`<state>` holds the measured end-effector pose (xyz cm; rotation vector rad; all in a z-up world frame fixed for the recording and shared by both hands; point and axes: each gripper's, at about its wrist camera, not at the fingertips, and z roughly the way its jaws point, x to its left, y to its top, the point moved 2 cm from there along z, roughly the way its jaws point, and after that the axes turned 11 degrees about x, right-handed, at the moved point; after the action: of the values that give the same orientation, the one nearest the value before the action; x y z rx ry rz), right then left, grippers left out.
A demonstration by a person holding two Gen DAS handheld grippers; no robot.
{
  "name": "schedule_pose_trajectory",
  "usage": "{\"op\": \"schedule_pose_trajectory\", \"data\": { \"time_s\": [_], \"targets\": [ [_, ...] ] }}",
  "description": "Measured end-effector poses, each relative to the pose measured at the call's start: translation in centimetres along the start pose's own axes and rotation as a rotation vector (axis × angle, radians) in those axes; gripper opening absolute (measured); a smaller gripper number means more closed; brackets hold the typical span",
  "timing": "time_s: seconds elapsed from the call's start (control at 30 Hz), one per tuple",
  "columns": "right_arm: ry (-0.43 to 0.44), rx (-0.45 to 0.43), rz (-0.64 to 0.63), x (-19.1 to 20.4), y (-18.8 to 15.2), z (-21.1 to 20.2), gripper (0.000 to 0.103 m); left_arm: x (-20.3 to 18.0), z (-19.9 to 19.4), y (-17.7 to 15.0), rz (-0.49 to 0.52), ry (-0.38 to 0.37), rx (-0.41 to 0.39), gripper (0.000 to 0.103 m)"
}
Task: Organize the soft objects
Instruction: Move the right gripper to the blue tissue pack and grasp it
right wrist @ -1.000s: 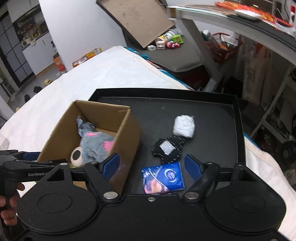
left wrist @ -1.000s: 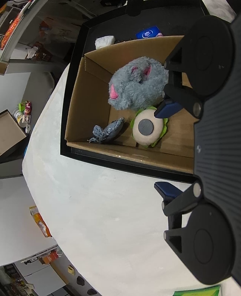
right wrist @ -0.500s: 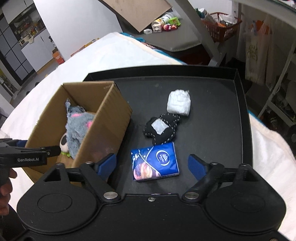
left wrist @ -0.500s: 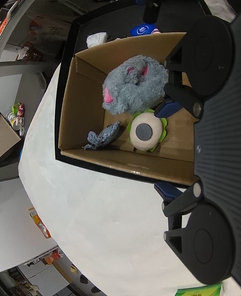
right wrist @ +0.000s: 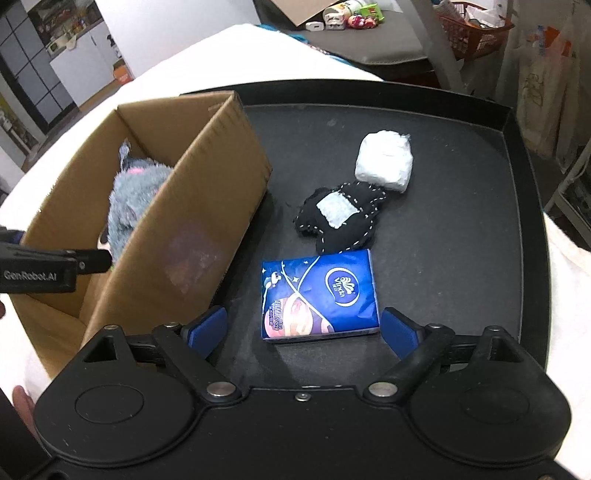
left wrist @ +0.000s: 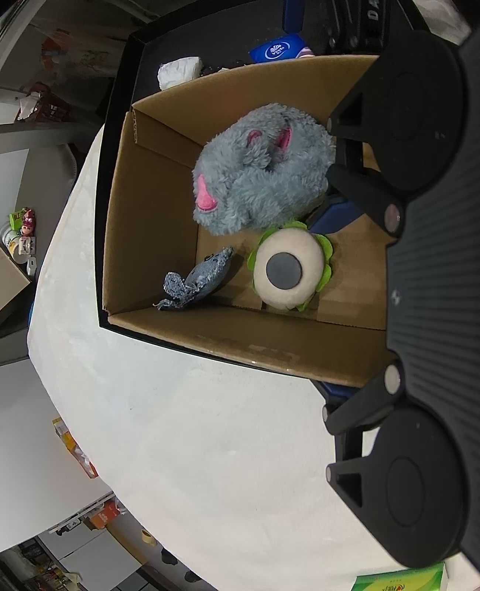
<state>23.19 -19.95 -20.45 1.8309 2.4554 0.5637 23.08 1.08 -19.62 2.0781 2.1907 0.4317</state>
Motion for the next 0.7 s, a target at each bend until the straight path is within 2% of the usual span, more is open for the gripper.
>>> {"op": "schedule_pose_trajectory", "data": {
  "time_s": [0.3,0.33,0.4,0.7],
  "targets": [
    [-0.053,0.024,-0.024,0.4,-0.2,1.7,0.089,-0.3,0.4,0.2,0.002,0.009,0.007,0.08],
    [-0.063,0.022,-0.027,0.4,-0.2,1.7,0.088,-0.4,0.4,0.2,0.002,0.009,0.008,0.08],
    [-0.097,0.013,-0.048,0.6,-0.1,1.5,0.071,-0.4,0.5,0.3,0.002,0.009,0.008,0.08],
    [-0.081,-0.002,-0.027,0.5,-0.1,-0.3,0.071,-0.1,0.1,0.2,-0.006,-0.009,0.0,0.08]
  ]
}}
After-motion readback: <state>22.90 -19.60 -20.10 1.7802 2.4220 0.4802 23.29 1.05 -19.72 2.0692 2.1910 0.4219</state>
